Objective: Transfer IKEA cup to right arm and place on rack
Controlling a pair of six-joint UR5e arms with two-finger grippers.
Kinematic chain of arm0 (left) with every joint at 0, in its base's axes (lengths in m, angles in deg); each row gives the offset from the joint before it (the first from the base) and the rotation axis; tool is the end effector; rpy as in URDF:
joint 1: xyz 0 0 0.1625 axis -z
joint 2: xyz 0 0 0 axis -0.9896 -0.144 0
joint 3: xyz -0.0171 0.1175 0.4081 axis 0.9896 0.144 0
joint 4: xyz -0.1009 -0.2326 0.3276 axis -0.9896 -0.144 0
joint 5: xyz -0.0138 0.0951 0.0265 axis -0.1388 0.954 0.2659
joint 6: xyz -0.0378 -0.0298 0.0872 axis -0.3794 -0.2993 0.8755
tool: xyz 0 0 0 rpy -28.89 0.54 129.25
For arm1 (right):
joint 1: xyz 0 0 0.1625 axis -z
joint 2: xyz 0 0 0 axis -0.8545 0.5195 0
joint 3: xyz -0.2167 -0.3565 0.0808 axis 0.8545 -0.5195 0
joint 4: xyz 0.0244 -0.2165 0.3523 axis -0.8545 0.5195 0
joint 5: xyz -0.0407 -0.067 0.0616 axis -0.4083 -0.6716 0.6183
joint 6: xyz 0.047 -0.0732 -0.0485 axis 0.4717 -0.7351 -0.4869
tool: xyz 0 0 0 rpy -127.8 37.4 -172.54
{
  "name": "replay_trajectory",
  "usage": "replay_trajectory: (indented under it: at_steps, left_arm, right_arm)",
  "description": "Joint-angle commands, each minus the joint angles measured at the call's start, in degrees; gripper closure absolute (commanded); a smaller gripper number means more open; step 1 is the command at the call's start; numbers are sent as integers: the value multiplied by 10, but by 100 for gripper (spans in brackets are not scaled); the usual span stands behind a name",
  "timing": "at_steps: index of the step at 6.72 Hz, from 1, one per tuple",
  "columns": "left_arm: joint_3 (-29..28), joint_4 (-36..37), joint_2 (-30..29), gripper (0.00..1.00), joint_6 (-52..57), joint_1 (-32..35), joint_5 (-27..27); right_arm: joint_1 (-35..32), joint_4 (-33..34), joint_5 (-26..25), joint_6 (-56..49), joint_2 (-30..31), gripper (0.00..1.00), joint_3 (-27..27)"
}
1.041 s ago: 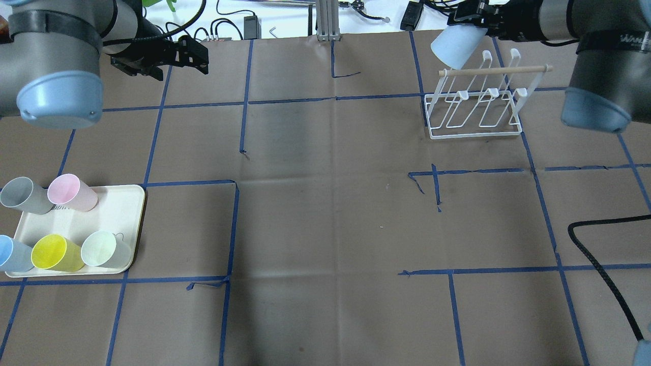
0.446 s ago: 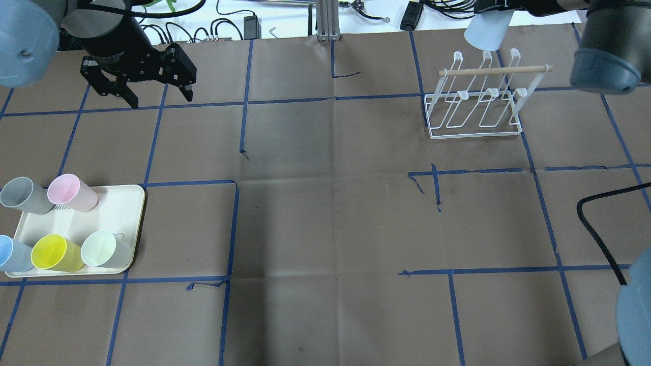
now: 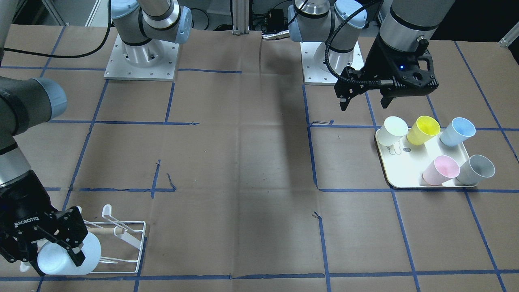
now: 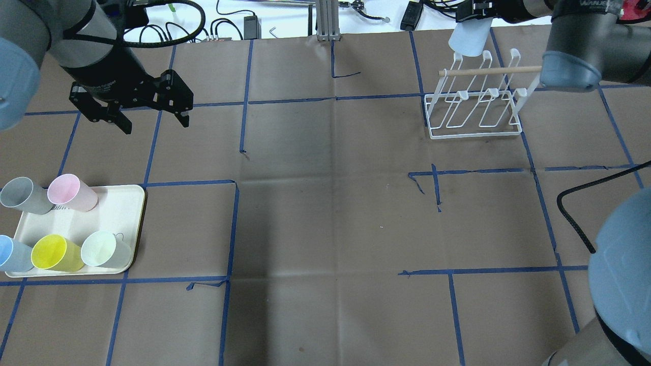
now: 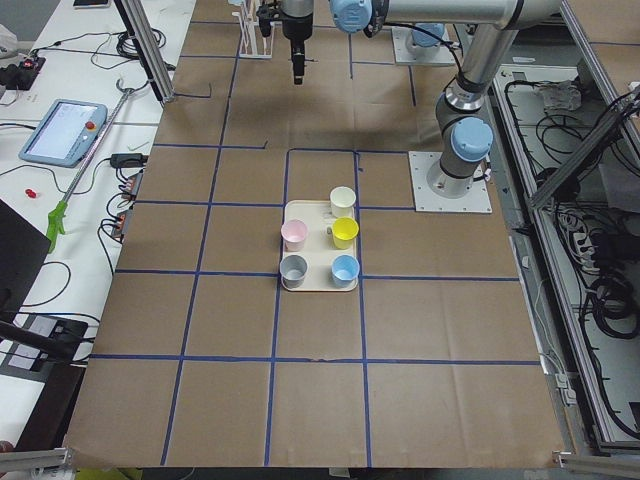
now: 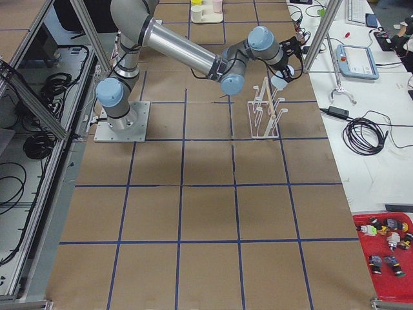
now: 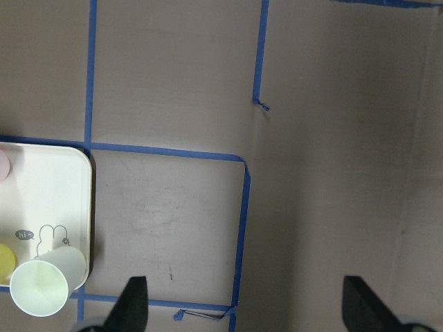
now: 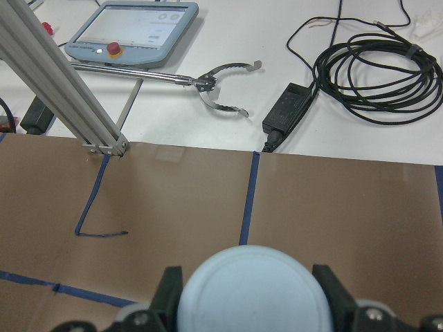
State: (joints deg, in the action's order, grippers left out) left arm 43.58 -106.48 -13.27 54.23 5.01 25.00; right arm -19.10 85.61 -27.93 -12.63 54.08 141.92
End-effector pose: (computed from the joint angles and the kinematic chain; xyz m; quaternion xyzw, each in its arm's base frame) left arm -0.1057 -0.4790 0.4882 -0.0395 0.9992 -0.0109 0.0024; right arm 0.0276 -0.6936 0.3736 -0.0743 0.9299 -0.3381 0.1239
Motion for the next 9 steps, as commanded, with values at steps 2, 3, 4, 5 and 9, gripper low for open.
replay_trajectory:
  at_steps: [2, 3, 4, 5, 9]
  left_arm:
    - [86, 1, 48, 0, 72, -100, 2]
    - [105, 1, 57, 0, 134, -145, 2]
    - [139, 3, 70, 0, 161, -181, 5]
    - [172, 27, 78, 0, 192, -205, 10]
    - [219, 77, 61, 1, 304, -273, 8]
  right_arm:
    - [-4, 2, -1, -1, -36, 89, -31]
    - [-4, 1, -2, -2, -37, 89, -25]
    - [-5, 0, -3, -2, -38, 89, -19]
    - [-5, 0, -14, -3, -38, 88, -8]
    - [-9, 0, -22, 5, -38, 0, -5]
